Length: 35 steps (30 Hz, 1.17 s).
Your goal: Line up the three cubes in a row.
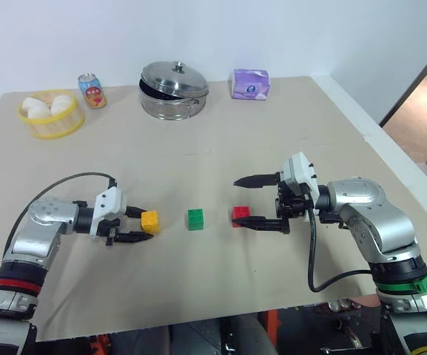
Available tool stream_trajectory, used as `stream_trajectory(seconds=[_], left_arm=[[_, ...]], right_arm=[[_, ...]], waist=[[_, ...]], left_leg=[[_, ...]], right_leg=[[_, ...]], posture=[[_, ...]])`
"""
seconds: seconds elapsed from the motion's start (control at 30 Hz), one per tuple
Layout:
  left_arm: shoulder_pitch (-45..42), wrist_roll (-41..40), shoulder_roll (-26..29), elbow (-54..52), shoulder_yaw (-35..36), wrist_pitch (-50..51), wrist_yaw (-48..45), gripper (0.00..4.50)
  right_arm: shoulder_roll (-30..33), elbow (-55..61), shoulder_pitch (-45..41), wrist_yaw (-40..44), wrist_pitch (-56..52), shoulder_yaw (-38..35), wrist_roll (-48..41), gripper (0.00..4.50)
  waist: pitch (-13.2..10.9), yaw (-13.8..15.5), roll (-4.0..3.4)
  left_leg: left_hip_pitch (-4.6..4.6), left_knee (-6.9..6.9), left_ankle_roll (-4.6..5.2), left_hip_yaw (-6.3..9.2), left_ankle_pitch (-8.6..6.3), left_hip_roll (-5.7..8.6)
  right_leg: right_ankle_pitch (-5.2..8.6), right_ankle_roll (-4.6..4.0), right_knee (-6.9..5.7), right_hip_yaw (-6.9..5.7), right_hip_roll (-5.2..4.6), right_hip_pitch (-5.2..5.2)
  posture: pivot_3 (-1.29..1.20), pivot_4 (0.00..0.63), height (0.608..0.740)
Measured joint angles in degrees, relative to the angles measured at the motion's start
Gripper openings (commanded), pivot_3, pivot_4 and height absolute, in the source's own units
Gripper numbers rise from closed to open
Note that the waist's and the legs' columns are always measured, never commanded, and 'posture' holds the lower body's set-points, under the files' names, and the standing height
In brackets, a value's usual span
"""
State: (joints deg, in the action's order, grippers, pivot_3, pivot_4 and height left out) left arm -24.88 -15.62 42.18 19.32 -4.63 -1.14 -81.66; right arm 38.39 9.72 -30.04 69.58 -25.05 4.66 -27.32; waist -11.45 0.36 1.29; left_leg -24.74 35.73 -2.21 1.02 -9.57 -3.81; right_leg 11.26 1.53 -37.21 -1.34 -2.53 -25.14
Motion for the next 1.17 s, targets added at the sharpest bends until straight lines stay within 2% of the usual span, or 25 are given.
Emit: stream_trajectory(seconds=[0.03, 0.07, 0.23, 0.33, 0.5, 0.57, 0.67, 0.73, 0.87, 1.0, 1.17], left_arm=[[-0.06, 0.00, 0.30, 0.00, 0.01, 0.01, -0.10, 4.38], [-0.12, 0.00, 0.73, -0.05, 0.02, 0.11, -0.17, 4.48], [0.18, -1.21, 3.83, -3.14, 1.25, 2.80, -0.23, 4.48], [2.13, -3.63, 6.41, -8.61, 4.19, 6.81, 0.34, 4.48], [9.48, -10.79, 8.19, -23.20, 14.53, 18.92, 9.22, 4.48], [14.45, -14.38, 6.66, -32.25, 18.58, 22.90, 14.30, 4.48], [23.07, -17.39, -0.56, -44.94, 21.24, 26.17, 24.50, 4.48], [28.93, -17.20, -5.30, -51.59, 21.24, 26.33, 30.47, 4.48], [39.09, -13.52, -11.27, -60.66, 19.96, 25.83, 39.46, 4.48], [44.03, -9.31, -12.11, -63.91, 16.64, 25.64, 43.70, 4.48], [43.54, -5.31, -10.94, -62.23, 12.71, 23.56, 43.62, 4.48]], right_arm=[[0.00, 0.00, 0.00, -0.02, 0.00, 0.00, 0.00, 4.50], [0.00, 0.00, 0.00, -0.03, 0.00, 0.00, 0.00, 4.50], [0.02, 0.01, 0.06, -0.08, -0.01, -0.01, -0.03, 4.50], [0.07, 0.12, 0.16, -0.12, -0.05, -0.09, -0.11, 4.50], [0.59, 1.24, 0.45, -0.95, -0.58, -0.88, -0.95, 4.50], [1.71, 2.83, 1.43, -1.16, -0.91, -2.26, -1.82, 4.50], [2.75, 5.63, 4.41, -2.08, -0.86, -4.13, -2.38, 4.50], [3.63, 7.41, 7.06, -2.34, -1.08, -5.39, -3.14, 4.50], [6.92, 9.31, 11.48, -2.58, -2.28, -9.24, -4.77, 4.50], [8.78, 10.39, 15.22, -3.90, -3.31, -13.01, -6.01, 4.50], [6.70, 16.31, 26.77, -9.48, -3.31, -15.53, -6.08, 4.50]], waist=[[0.00, 0.00, 0.00], [0.00, 0.00, 0.00], [0.00, -0.01, 0.00], [0.00, -0.11, 0.00], [0.00, -0.15, 0.01], [0.00, -0.14, 0.00], [0.01, 0.01, 0.03], [0.01, 0.02, 0.05], [0.01, 0.02, 0.06], [0.02, 0.02, 0.08], [0.03, -0.08, 0.05]], left_leg=[[0.00, 0.00, 0.00, 0.00, 0.00, 0.00], [0.00, 0.00, 0.00, -0.01, 0.00, 0.00], [0.00, 0.00, 0.00, -0.01, 0.00, -0.04], [0.02, -0.01, 0.00, -0.05, 0.00, -0.06], [0.00, -0.05, -0.01, -0.07, -0.01, -0.10], [0.10, -0.09, -0.02, -0.26, -0.02, -0.09], [0.12, -0.07, -0.04, -0.37, -0.04, -0.09], [0.16, -0.03, -0.04, -0.48, -0.04, -0.09], [0.38, 0.06, -0.05, -0.66, -0.04, -0.08], [0.49, 0.26, -0.24, -0.56, -0.16, -0.03], [0.43, 0.74, -0.50, -0.21, -0.34, 0.24]], right_leg=[[0.00, 0.00, 0.00, 0.00, 0.00, 0.00], [0.00, 0.00, 0.00, 0.01, 0.00, 0.00], [0.00, 0.00, -0.01, 0.01, 0.02, 0.00], [0.01, -0.01, -0.01, 0.05, 0.02, -0.02], [0.02, -0.03, -0.01, 0.06, 0.02, -0.05], [0.06, 0.03, 0.00, 0.24, -0.01, 0.00], [0.03, 0.10, 0.04, 0.37, 0.00, 0.02], [-0.02, 0.16, 0.04, 0.56, 0.03, 0.01], [-0.12, 0.19, 0.04, 0.77, 0.04, 0.12], [-0.13, 0.13, 0.09, 0.83, 0.09, 0.12], [-0.12, 0.11, 0.39, 0.83, -0.01, 0.13]], posture=[[0.00, 0.150, 0.740], [0.00, 0.150, 0.740], [0.00, 0.150, 0.740], [0.00, 0.150, 0.740], [0.00, 0.150, 0.740], [0.00, 0.150, 0.740], [0.00, 0.150, 0.740], [0.00, 0.150, 0.740], [0.00, 0.150, 0.740], [0.00, 0.150, 0.740], [0.00, 0.150, 0.740]])
